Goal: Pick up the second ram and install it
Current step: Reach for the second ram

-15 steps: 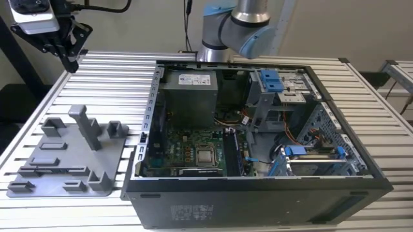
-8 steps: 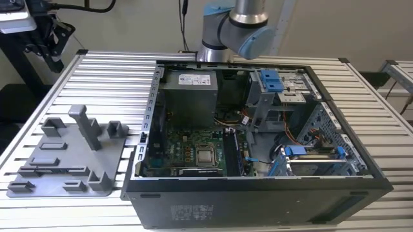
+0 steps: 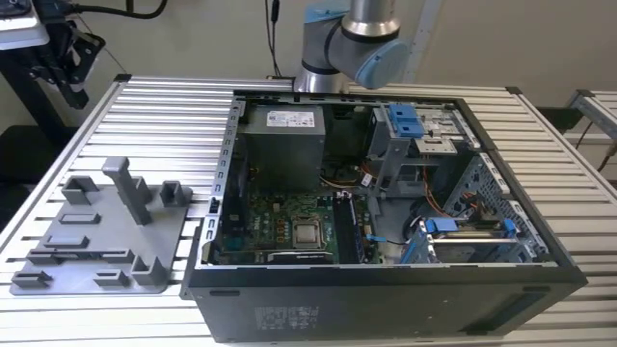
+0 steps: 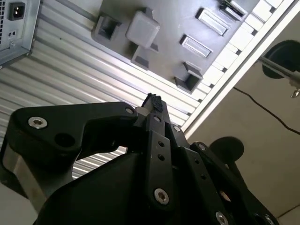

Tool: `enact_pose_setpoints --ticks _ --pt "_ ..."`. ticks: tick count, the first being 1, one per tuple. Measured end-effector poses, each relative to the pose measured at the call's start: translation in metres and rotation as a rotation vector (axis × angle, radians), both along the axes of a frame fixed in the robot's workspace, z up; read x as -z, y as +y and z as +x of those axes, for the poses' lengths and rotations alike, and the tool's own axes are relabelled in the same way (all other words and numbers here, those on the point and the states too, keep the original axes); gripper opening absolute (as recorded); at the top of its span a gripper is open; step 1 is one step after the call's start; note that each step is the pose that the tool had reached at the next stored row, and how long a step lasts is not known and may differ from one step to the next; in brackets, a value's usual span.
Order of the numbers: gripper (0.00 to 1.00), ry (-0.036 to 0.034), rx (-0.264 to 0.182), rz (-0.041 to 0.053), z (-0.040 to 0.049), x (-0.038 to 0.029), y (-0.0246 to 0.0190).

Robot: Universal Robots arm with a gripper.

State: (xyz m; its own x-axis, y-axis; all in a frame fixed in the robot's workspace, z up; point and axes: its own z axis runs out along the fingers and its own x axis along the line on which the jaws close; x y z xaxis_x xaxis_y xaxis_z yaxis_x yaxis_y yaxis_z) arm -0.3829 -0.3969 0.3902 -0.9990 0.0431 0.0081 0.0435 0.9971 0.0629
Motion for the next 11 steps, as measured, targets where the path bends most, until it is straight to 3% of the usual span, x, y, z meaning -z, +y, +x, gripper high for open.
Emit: enact_pose_setpoints --ticks 4,9,11 --pt "0.11 0.0 -0.012 0.0 -0.0058 0.0003 0.0021" --pt "0.11 -0.0011 -0.013 0.0003 -0.0204 0.0003 0.003" --pt "0.11 -0.0011 -0.013 0.0005 -0.0213 0.0003 0.0029"
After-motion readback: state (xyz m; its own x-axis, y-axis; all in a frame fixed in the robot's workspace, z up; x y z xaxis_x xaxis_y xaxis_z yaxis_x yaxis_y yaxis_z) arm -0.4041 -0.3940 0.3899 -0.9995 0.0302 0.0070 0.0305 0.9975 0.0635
